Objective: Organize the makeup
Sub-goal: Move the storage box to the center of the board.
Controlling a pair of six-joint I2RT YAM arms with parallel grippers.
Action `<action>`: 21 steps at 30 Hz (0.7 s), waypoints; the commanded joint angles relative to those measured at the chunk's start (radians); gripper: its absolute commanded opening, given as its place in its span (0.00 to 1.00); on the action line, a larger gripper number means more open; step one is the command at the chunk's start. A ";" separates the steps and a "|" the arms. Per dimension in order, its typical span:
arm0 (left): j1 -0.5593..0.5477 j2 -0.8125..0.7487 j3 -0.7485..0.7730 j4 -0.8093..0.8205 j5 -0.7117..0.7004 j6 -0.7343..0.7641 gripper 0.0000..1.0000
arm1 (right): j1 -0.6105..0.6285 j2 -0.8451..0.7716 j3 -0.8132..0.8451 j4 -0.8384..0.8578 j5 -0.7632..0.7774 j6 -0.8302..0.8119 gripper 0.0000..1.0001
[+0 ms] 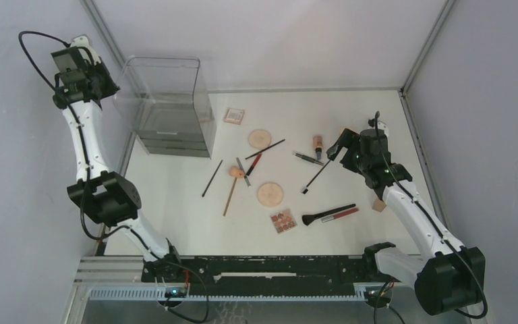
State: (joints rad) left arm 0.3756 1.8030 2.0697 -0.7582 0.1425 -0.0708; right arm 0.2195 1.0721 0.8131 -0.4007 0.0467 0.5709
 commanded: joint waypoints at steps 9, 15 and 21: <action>-0.009 -0.420 -0.529 0.056 -0.094 -0.046 0.00 | 0.024 0.017 0.049 0.019 -0.012 0.016 0.97; -0.029 -0.638 -0.697 0.032 -0.143 -0.084 0.04 | 0.032 0.020 0.049 0.016 -0.013 0.011 0.97; -0.128 -0.725 -0.638 -0.027 -0.249 -0.079 0.29 | 0.044 0.020 0.049 0.027 -0.038 0.003 0.97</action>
State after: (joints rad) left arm 0.3305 1.1248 1.3983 -0.7090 -0.0010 -0.1444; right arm 0.2489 1.0958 0.8131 -0.4015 0.0338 0.5808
